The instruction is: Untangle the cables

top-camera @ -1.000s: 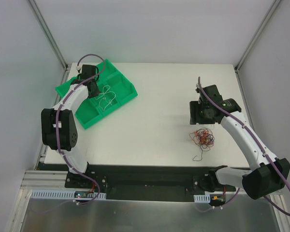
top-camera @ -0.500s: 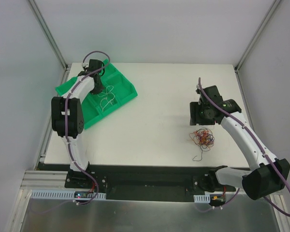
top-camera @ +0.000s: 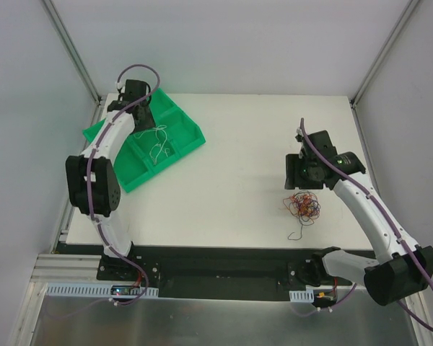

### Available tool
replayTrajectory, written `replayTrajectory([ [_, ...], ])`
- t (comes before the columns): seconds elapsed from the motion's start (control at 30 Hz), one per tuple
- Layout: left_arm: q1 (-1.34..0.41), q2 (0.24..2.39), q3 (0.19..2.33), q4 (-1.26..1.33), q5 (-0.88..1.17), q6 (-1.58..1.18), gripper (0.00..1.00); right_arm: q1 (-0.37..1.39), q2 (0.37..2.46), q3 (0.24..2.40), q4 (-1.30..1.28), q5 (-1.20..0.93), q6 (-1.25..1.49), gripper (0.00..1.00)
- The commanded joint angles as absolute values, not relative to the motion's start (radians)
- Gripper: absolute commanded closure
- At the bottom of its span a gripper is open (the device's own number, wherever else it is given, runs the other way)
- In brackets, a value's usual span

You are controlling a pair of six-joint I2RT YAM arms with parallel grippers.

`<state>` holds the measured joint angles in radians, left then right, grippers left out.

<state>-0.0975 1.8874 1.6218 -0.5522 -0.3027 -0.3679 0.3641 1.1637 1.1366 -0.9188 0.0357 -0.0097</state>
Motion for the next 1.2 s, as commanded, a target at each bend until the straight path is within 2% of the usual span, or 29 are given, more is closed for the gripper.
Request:
replayTrajectory([
  [0.0,-0.1,1.711,1.608,-0.58,-0.253,-0.345,0.4,0.359,1.146,1.137,-0.953,0.011,0.018,0.39],
  [0.13,-0.1,1.677,1.56,-0.565,-0.048,-0.302,0.27,0.357,1.129,1.132,-0.956,0.014,0.006,0.39],
  [0.27,-0.103,1.693,1.565,-0.557,-0.014,-0.313,0.19,0.357,1.131,1.138,-0.968,0.011,0.006,0.39],
  [0.43,-0.103,1.793,1.653,-0.552,-0.002,-0.299,0.16,0.357,1.109,1.111,-0.956,-0.029,0.023,0.39],
  [0.7,-0.101,1.94,1.799,-0.545,-0.02,-0.054,0.14,0.356,1.08,1.126,-1.006,-0.014,0.006,0.39],
  [0.93,-0.091,2.037,1.874,-0.523,0.03,0.067,0.21,0.356,1.065,1.127,-1.048,-0.006,0.008,0.39],
  [1.03,-0.089,2.075,1.891,-0.523,0.029,0.068,0.38,0.356,1.069,1.137,-1.066,-0.006,0.008,0.39],
  [1.17,-0.089,2.033,1.813,-0.525,0.006,0.003,0.55,0.356,1.068,1.14,-1.066,-0.006,0.012,0.39],
])
